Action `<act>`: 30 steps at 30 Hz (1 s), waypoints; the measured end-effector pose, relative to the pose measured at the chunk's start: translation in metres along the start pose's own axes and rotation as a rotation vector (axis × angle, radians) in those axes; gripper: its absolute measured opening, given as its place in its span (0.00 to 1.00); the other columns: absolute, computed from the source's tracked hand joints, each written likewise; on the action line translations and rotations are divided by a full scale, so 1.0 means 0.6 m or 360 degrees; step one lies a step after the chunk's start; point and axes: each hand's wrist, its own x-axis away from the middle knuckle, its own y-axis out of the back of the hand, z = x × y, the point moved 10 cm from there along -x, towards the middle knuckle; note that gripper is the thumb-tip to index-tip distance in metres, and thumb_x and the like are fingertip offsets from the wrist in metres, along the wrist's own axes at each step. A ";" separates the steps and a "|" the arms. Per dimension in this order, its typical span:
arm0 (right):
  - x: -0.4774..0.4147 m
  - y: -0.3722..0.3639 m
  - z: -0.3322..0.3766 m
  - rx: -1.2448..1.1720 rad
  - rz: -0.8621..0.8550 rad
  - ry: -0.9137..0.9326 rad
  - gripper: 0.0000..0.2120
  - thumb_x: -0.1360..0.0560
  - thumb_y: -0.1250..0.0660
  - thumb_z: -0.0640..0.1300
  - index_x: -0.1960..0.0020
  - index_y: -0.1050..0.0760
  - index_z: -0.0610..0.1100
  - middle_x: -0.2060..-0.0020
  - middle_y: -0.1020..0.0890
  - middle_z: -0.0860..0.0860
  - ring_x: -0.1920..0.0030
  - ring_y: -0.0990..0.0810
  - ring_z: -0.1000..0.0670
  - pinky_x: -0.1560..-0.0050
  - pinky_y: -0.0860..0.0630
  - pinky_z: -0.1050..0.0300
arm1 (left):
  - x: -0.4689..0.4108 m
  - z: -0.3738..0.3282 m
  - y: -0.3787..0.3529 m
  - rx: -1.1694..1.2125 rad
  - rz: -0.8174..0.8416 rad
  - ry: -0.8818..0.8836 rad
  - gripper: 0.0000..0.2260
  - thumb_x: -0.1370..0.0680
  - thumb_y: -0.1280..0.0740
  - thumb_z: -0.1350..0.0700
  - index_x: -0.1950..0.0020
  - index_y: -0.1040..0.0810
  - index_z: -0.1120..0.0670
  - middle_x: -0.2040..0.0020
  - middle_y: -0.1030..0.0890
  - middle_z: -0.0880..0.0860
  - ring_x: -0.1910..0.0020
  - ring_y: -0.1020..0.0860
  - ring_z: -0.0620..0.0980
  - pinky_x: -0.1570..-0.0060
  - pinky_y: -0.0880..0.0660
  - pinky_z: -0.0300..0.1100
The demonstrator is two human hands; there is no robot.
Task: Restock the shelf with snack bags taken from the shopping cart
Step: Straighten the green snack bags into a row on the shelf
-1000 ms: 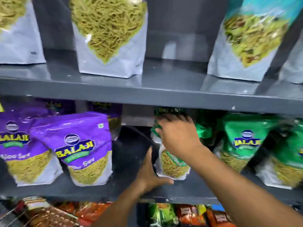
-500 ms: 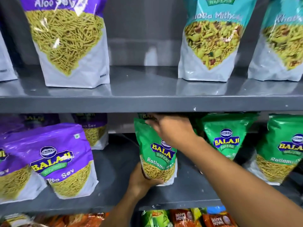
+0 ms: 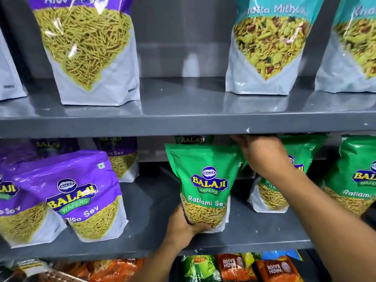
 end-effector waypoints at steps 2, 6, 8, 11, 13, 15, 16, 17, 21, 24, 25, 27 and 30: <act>0.004 0.026 -0.008 -0.0242 -0.0254 -0.0060 0.12 0.28 0.37 0.43 0.50 0.22 0.37 0.54 0.18 0.33 0.55 0.20 0.32 0.57 0.22 0.50 | 0.004 0.003 0.000 -0.0003 -0.0035 -0.0010 0.33 0.50 0.17 0.45 0.49 0.27 0.44 0.51 0.17 0.43 0.50 0.19 0.40 0.54 0.24 0.33; 0.063 -0.031 -0.045 -0.1035 -0.0010 -0.0333 0.14 0.30 0.37 0.58 0.51 0.23 0.51 0.59 0.17 0.46 0.60 0.20 0.47 0.58 0.25 0.54 | 0.007 0.007 -0.001 0.0027 -0.0043 0.0029 0.35 0.51 0.17 0.45 0.47 0.26 0.46 0.50 0.17 0.44 0.50 0.19 0.41 0.53 0.23 0.35; 0.096 -0.074 -0.057 -0.1349 0.0159 -0.0420 0.16 0.31 0.35 0.62 0.47 0.24 0.56 0.55 0.18 0.49 0.57 0.19 0.50 0.55 0.22 0.53 | 0.008 0.006 -0.002 0.0018 -0.0035 0.0030 0.34 0.49 0.18 0.46 0.47 0.27 0.46 0.50 0.17 0.44 0.49 0.19 0.41 0.55 0.24 0.32; 0.097 -0.091 -0.075 -0.1214 0.0141 -0.0465 0.07 0.29 0.31 0.52 0.54 0.21 0.51 0.59 0.17 0.46 0.59 0.18 0.48 0.58 0.21 0.55 | 0.009 0.005 -0.004 -0.0002 -0.0025 0.0027 0.34 0.49 0.18 0.46 0.46 0.27 0.45 0.49 0.17 0.43 0.49 0.20 0.41 0.55 0.25 0.30; 0.080 -0.082 -0.066 -0.1180 0.0052 -0.0422 0.03 0.29 0.30 0.42 0.57 0.20 0.50 0.63 0.16 0.53 0.64 0.21 0.60 0.62 0.25 0.64 | 0.008 0.001 -0.001 -0.0016 -0.0051 -0.0008 0.35 0.50 0.18 0.45 0.46 0.28 0.44 0.49 0.18 0.43 0.49 0.20 0.39 0.54 0.25 0.29; 0.074 -0.089 -0.050 -0.1486 0.0047 -0.0485 0.12 0.29 0.30 0.37 0.56 0.20 0.55 0.65 0.16 0.61 0.64 0.22 0.65 0.61 0.27 0.70 | 0.006 0.001 0.001 -0.0042 -0.0081 -0.0027 0.37 0.50 0.18 0.44 0.44 0.28 0.44 0.49 0.18 0.43 0.48 0.20 0.39 0.52 0.24 0.32; 0.079 -0.098 -0.052 -0.1669 0.0007 -0.0565 0.13 0.29 0.30 0.36 0.53 0.21 0.55 0.65 0.16 0.62 0.62 0.22 0.65 0.59 0.26 0.71 | 0.006 0.003 0.001 -0.0052 -0.0087 -0.0019 0.38 0.50 0.18 0.43 0.44 0.28 0.45 0.48 0.18 0.43 0.48 0.20 0.40 0.51 0.24 0.34; 0.093 -0.109 -0.058 -0.1827 -0.0061 -0.0657 0.13 0.29 0.30 0.38 0.48 0.22 0.52 0.62 0.16 0.59 0.61 0.21 0.64 0.57 0.25 0.70 | 0.006 0.004 0.002 -0.0057 -0.0088 -0.0011 0.37 0.50 0.18 0.44 0.44 0.28 0.45 0.48 0.18 0.43 0.48 0.20 0.41 0.52 0.24 0.34; 0.206 -0.189 -0.046 -0.2053 0.0156 -0.0818 0.43 0.36 0.31 0.65 0.29 0.40 0.45 0.38 0.27 0.55 0.41 0.26 0.65 0.42 0.27 0.68 | 0.008 0.009 0.000 -0.0062 -0.0049 0.0011 0.38 0.49 0.18 0.45 0.43 0.29 0.46 0.48 0.19 0.42 0.48 0.21 0.39 0.58 0.27 0.26; 0.295 -0.276 -0.004 -0.2008 0.0636 -0.0846 0.43 0.39 0.30 0.68 0.31 0.40 0.53 0.38 0.26 0.63 0.37 0.29 0.65 0.35 0.29 0.59 | 0.009 0.007 -0.004 -0.0081 0.0009 -0.0002 0.40 0.49 0.18 0.46 0.42 0.30 0.46 0.47 0.20 0.40 0.48 0.22 0.36 0.57 0.27 0.25; 0.314 -0.296 -0.002 -0.1923 0.0711 -0.0840 0.39 0.38 0.28 0.65 0.32 0.38 0.54 0.40 0.23 0.64 0.38 0.28 0.63 0.35 0.29 0.59 | 0.009 0.007 -0.005 -0.0099 0.0022 -0.0007 0.39 0.49 0.18 0.46 0.41 0.30 0.45 0.47 0.20 0.40 0.47 0.22 0.36 0.55 0.27 0.27; 0.328 -0.316 -0.007 -0.1813 0.0759 -0.0816 0.33 0.35 0.26 0.55 0.34 0.36 0.56 0.42 0.23 0.68 0.40 0.26 0.63 0.41 0.28 0.67 | 0.009 0.007 -0.006 -0.0113 0.0042 -0.0023 0.38 0.47 0.18 0.47 0.41 0.30 0.45 0.47 0.20 0.41 0.47 0.22 0.36 0.54 0.27 0.29; 0.328 -0.326 -0.026 -0.1971 0.0730 -0.0854 0.29 0.33 0.27 0.43 0.34 0.33 0.50 0.42 0.20 0.62 0.40 0.23 0.58 0.42 0.26 0.63 | 0.006 0.010 -0.004 -0.0121 0.0053 0.0003 0.36 0.45 0.19 0.49 0.42 0.30 0.45 0.46 0.19 0.42 0.46 0.21 0.38 0.52 0.26 0.31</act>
